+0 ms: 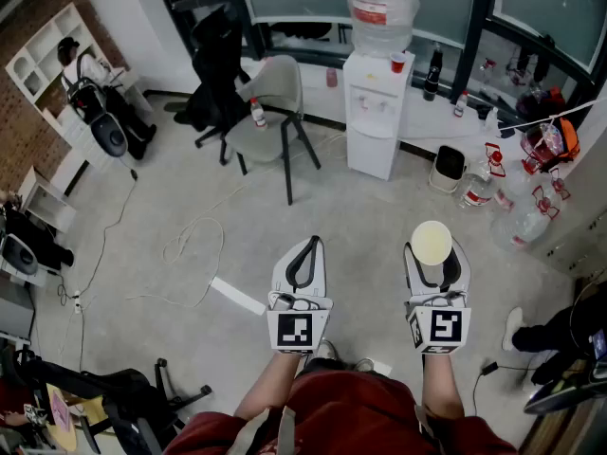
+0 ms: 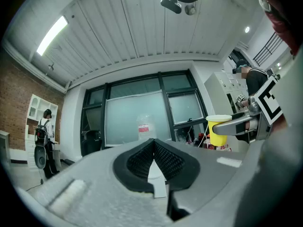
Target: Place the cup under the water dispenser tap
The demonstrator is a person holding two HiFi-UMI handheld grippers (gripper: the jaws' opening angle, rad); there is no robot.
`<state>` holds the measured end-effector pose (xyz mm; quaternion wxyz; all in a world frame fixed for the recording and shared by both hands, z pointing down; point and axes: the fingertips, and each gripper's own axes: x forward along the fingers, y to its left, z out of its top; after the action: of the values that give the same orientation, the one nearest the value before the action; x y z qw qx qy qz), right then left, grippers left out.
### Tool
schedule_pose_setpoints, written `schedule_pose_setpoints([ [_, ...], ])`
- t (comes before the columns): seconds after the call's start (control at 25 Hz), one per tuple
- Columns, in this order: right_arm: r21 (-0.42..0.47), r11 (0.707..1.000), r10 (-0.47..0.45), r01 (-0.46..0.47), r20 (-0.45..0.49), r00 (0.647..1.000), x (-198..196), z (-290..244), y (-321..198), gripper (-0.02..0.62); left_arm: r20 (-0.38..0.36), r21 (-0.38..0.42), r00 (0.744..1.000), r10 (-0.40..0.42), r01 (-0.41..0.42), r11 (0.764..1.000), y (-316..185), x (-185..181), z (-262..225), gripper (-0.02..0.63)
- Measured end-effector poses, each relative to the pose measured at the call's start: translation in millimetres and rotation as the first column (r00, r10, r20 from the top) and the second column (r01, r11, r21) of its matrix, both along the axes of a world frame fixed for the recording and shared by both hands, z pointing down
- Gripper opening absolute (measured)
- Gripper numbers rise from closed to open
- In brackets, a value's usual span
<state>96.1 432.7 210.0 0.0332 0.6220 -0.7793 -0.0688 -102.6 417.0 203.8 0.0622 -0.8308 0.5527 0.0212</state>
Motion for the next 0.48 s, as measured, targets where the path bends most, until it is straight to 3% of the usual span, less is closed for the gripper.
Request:
schedule_pose_setpoints([
  [0.48, 0.007, 1.000, 0.005, -0.005, -0.029, 1.000, -70.0, 5.1, -38.3, 0.298, 0.014, 0.014, 1.000, 0.002, -0.002, 1.000, -44.2, -73.9, 10.3, -0.003],
])
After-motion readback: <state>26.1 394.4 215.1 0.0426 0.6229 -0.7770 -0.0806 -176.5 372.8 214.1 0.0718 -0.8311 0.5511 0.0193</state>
